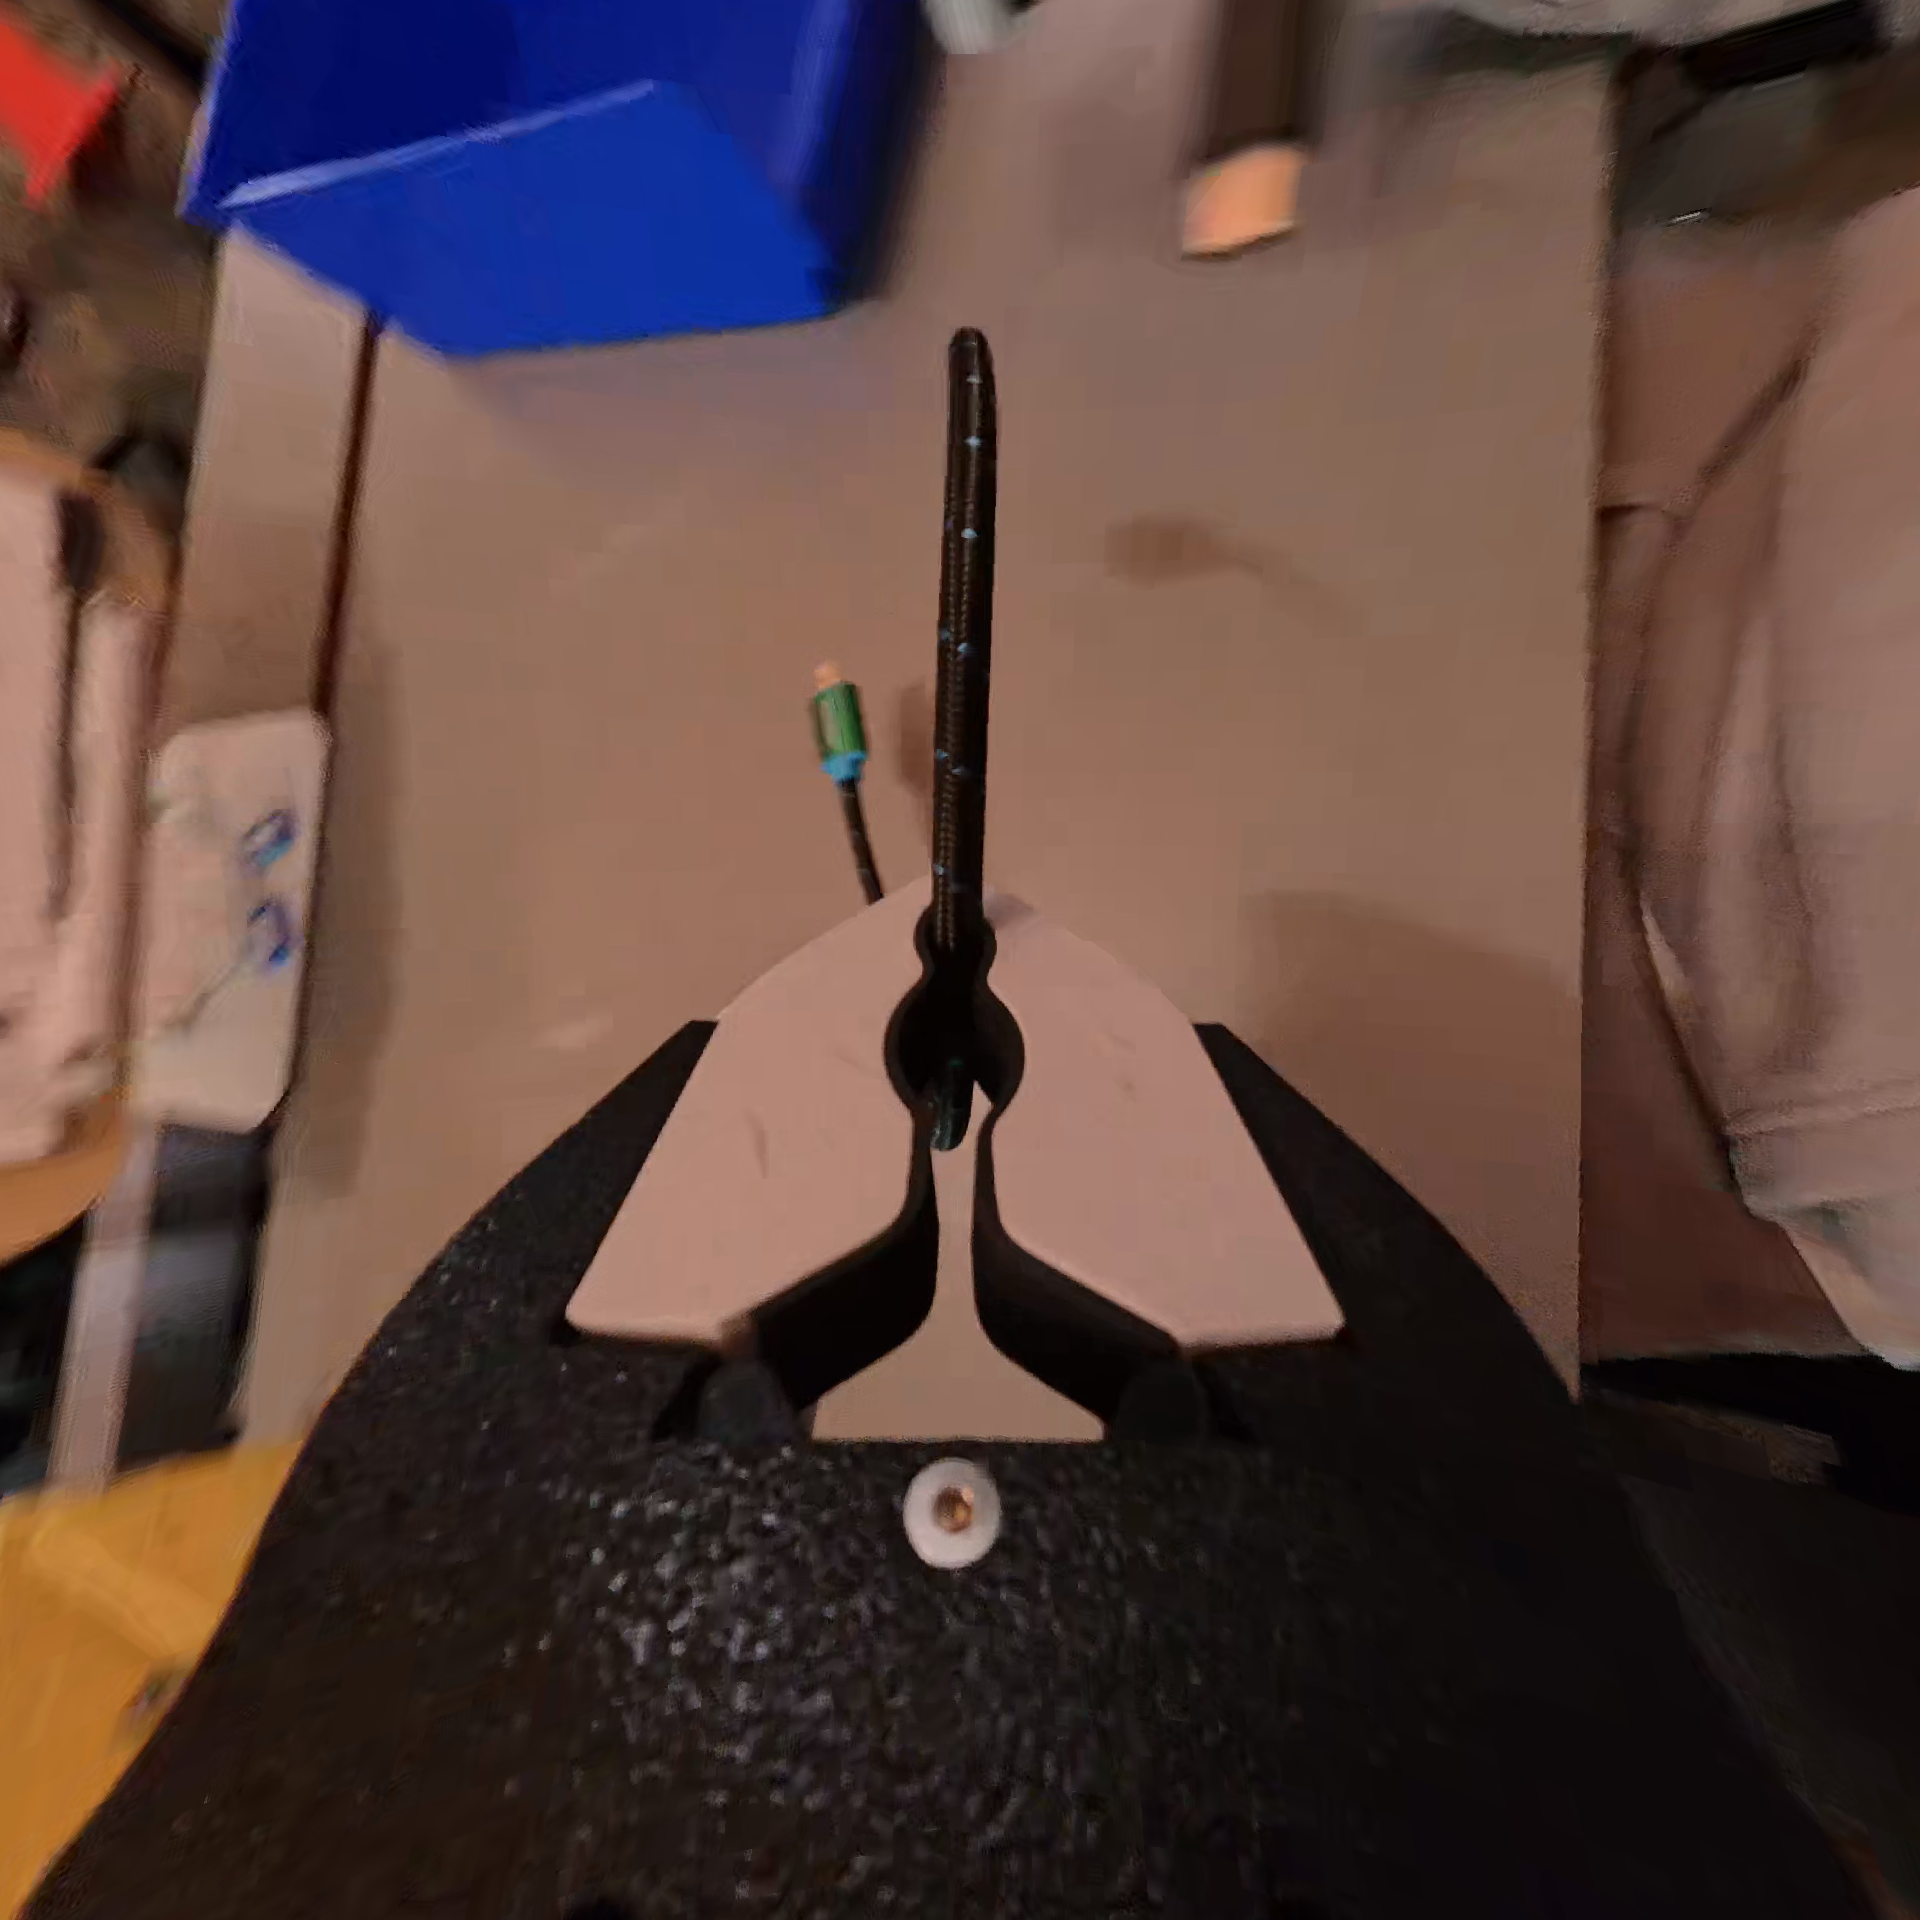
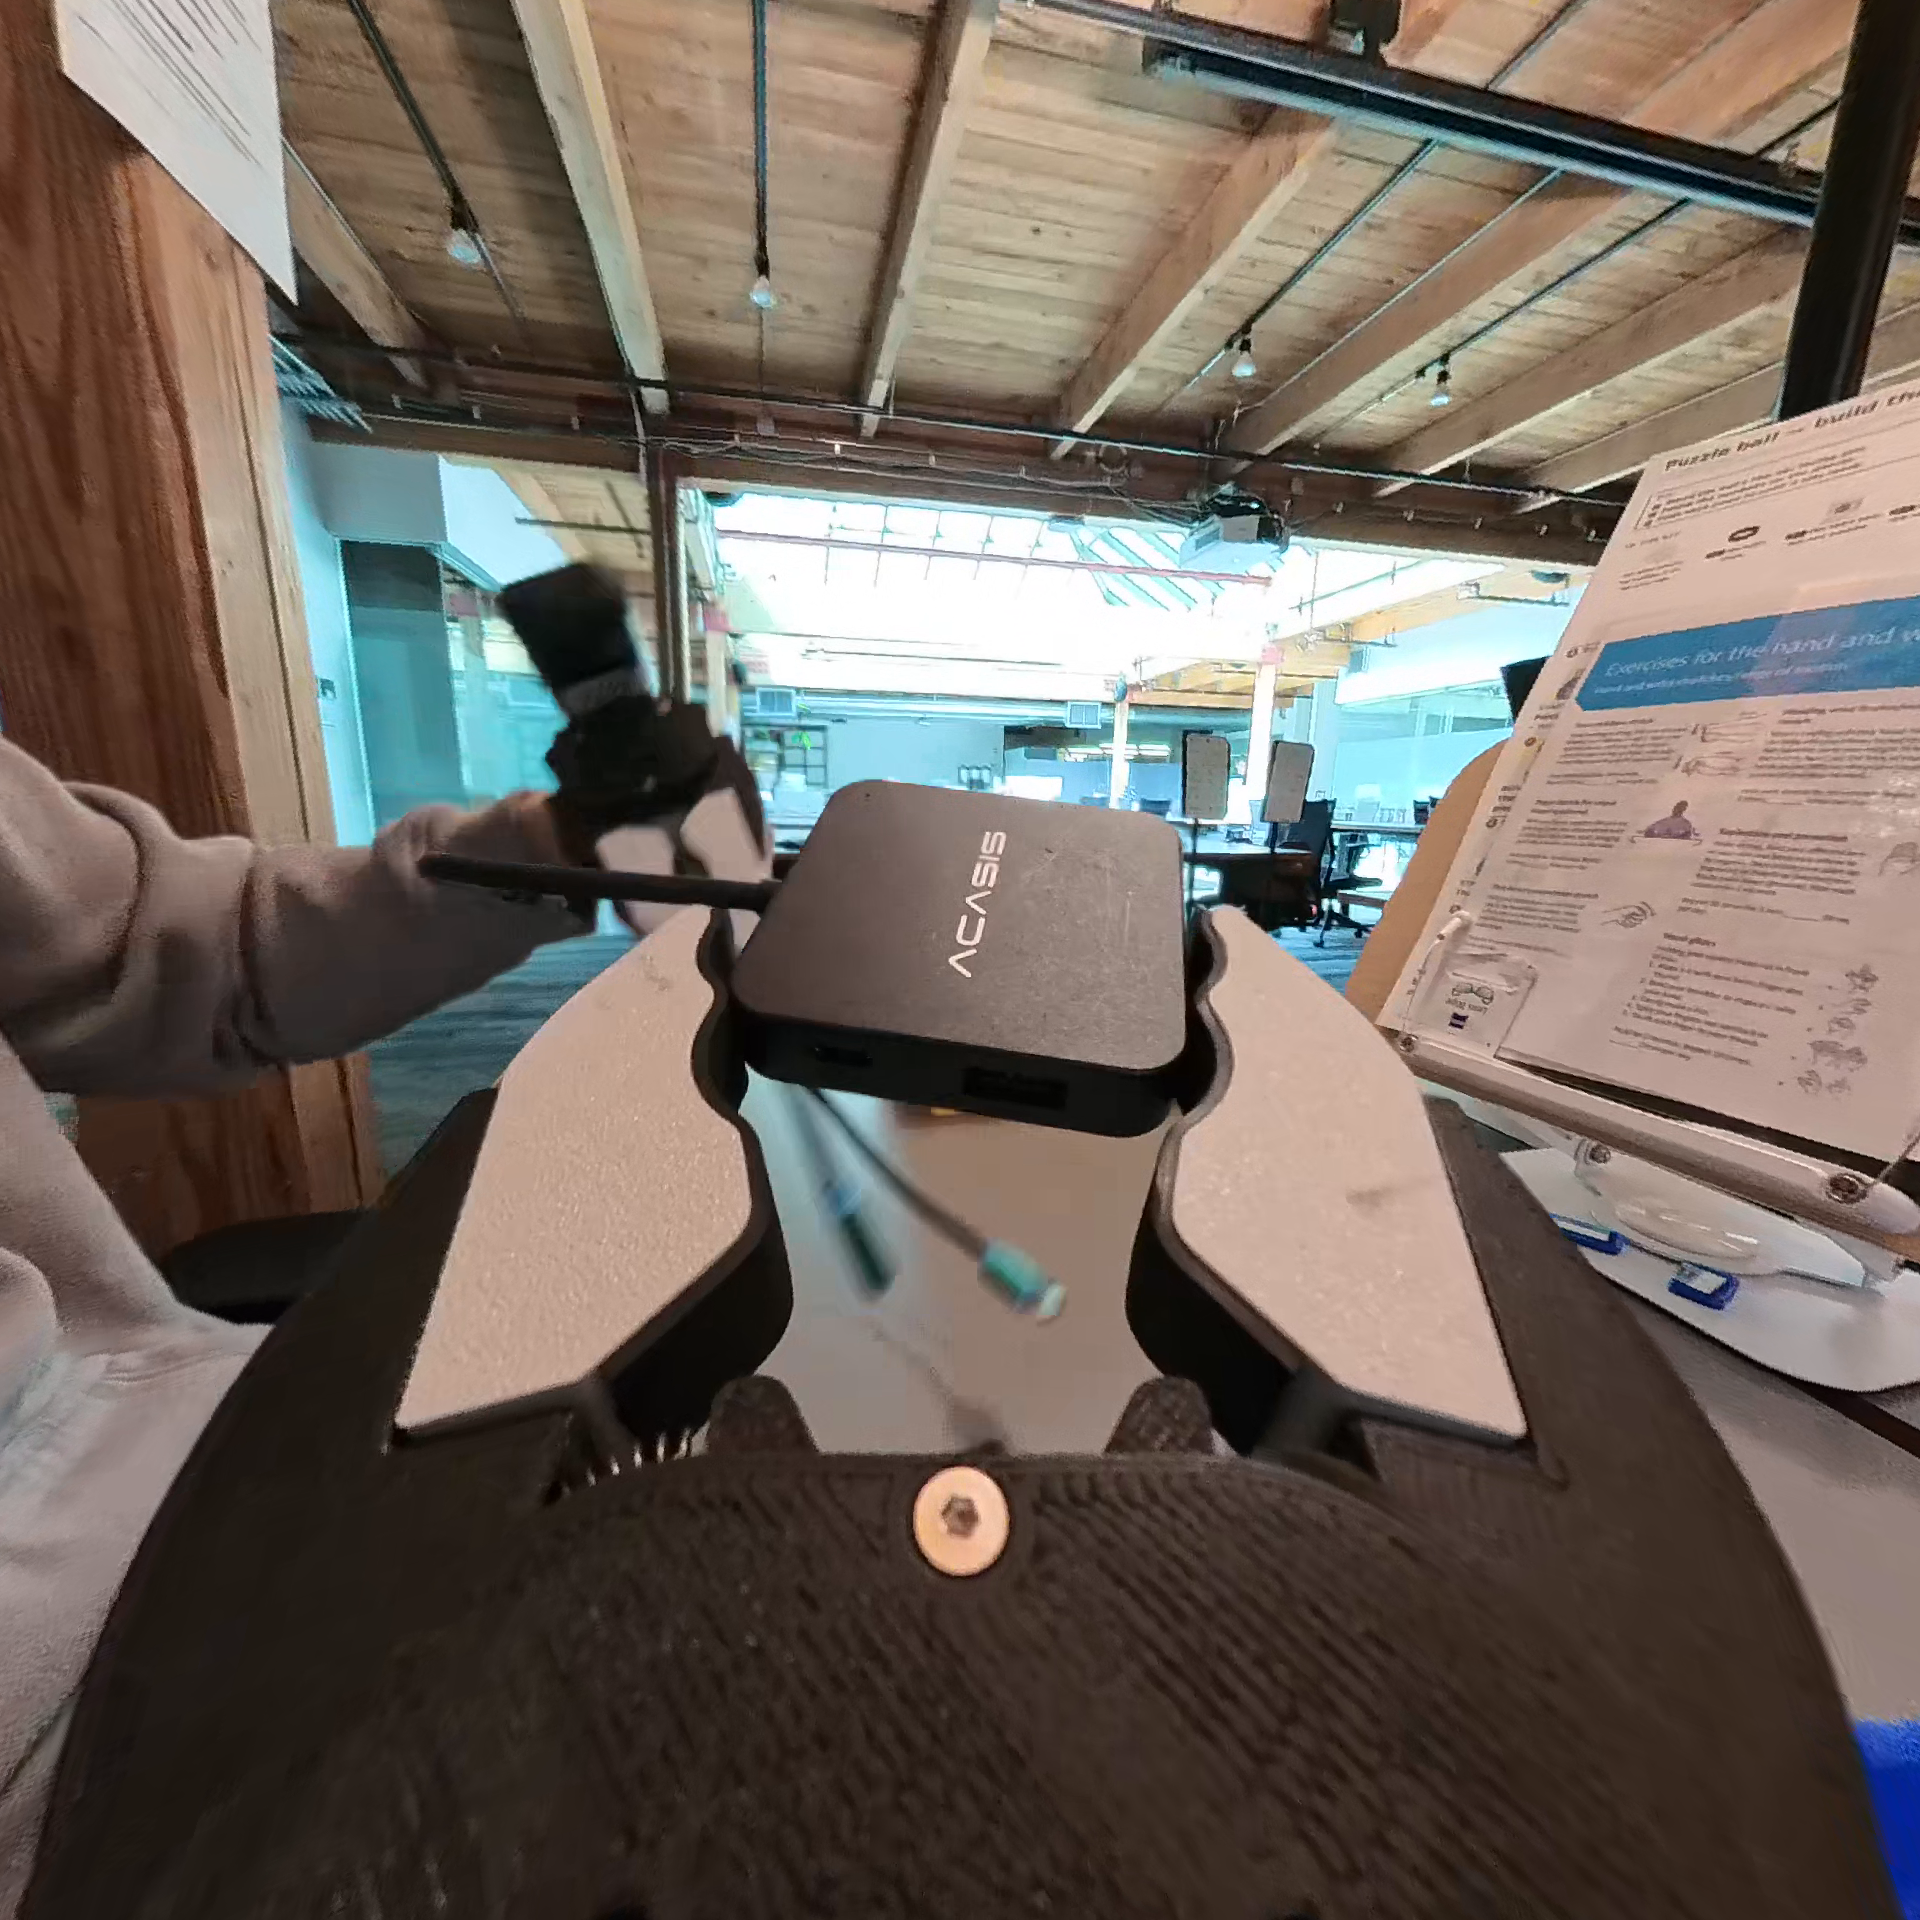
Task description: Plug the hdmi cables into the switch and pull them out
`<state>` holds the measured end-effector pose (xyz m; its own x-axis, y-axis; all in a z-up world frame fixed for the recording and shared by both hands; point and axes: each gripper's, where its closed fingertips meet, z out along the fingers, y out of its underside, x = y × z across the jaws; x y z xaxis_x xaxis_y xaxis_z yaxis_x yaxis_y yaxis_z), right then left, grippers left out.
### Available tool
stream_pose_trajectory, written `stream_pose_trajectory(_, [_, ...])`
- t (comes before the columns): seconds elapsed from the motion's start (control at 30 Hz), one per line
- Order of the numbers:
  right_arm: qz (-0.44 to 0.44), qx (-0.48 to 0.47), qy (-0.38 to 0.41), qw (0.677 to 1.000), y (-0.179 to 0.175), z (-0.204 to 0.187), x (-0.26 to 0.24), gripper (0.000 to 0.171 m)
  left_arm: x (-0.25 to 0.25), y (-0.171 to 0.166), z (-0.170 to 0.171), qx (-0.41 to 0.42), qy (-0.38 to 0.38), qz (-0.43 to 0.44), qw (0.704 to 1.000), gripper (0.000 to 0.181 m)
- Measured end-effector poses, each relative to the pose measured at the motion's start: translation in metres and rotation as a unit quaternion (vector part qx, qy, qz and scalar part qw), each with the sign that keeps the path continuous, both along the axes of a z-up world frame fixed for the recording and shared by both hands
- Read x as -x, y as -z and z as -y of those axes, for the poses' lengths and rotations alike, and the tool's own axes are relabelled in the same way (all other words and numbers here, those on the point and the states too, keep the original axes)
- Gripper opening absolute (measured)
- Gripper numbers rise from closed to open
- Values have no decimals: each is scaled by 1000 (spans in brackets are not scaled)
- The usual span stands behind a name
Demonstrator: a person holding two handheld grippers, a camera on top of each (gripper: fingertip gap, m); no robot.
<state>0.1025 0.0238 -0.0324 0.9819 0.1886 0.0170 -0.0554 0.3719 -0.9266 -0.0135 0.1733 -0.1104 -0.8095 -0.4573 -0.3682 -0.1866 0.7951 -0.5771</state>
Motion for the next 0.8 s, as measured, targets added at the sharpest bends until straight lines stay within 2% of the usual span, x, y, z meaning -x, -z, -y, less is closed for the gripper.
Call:
stream_pose_trajectory(0.1, [20, 20, 17, 999, 7, 2, 1, 82, 13, 50, 30, 52, 68, -23, 996, 0])
stream_pose_trajectory(0.2, [33, 38, 33, 998, 14, 7, 1, 82, 22, 63, 37, 108, 88, -14, 990, 0])
stream_pose_trajectory(0.3, [34, 47, 47, 997, 17, 11, -4, 82, 24, 75, 28, 104, 67, -32, 992, 0])
stream_pose_trajectory(0.43, [31, 40, 52, 997, 14, 14, -8, 82, 40, 89, 27, 93, 82, -90, 988, 6])
stream_pose_trajectory(0.53, [31, 34, 56, 997, 10, 20, -9, 82, 51, 86, 30, 102, 96, -127, 982, 29])
stream_pose_trajectory(0.7, [28, 13, 61, 998, 0, 37, -13, 82, 32, 44, 46, 187, 89, -71, 976, 39])
stream_pose_trajectory(0.8, [27, 4, 63, 998, -2, 41, -14, 82, -12, 56, 35, 106, 11, 10, 994, 46])
